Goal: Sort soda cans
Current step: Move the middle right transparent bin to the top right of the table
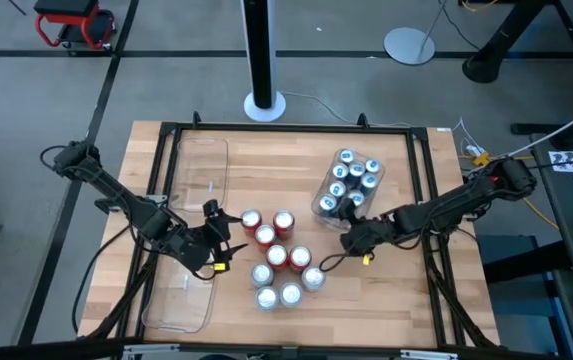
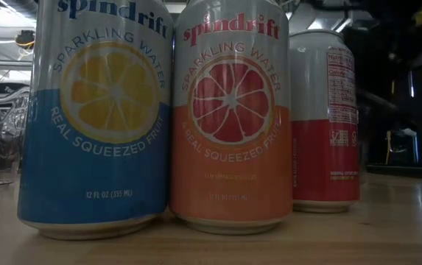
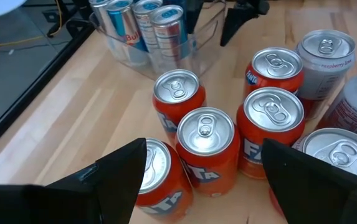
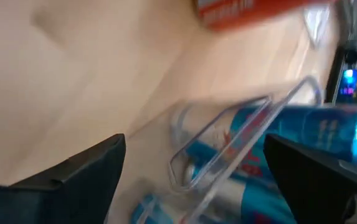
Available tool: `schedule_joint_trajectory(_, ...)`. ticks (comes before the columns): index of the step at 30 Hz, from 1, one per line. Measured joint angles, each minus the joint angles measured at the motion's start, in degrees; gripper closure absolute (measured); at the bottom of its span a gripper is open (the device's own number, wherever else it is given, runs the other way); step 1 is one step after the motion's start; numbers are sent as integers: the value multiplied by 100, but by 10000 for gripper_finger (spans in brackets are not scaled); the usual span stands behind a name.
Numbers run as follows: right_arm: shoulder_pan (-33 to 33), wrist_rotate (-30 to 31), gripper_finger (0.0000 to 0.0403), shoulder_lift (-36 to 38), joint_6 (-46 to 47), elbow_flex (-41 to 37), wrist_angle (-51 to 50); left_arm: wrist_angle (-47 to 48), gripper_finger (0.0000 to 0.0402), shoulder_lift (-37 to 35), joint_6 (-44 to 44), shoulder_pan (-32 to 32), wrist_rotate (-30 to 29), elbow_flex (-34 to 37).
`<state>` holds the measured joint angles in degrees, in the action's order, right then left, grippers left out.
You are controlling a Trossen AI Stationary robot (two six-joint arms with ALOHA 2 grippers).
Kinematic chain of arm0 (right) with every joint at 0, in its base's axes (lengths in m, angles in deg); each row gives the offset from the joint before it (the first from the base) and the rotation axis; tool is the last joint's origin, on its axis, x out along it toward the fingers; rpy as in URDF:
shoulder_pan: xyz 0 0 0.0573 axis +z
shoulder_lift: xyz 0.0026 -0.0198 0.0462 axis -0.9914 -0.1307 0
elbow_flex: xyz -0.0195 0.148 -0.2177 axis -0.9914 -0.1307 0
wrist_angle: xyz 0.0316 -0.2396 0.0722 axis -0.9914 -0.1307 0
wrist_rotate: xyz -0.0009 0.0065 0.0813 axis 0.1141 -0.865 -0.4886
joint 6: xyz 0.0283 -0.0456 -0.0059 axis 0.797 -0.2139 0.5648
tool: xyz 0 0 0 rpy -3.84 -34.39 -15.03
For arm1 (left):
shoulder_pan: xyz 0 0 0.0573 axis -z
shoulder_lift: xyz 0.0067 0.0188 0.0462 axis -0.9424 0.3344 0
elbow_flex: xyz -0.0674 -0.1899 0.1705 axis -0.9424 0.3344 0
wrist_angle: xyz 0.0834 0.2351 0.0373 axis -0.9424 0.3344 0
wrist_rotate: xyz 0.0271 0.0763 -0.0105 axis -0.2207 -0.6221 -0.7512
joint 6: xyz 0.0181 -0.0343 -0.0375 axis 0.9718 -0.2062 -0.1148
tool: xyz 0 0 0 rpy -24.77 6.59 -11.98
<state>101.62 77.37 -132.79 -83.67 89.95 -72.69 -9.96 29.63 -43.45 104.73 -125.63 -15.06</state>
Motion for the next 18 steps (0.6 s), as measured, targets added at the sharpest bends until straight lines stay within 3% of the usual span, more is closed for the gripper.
schedule_joint_trajectory(10, -115, 669, 23, -6, 1069, -7, -1597, -1, 96, 0, -31, -13, -2, 0)
schedule_joint_trajectory(18, -581, 1083, 23, -7, 1704, -9, -2531, -1, 96, 2, -27, -17, -4, 0)
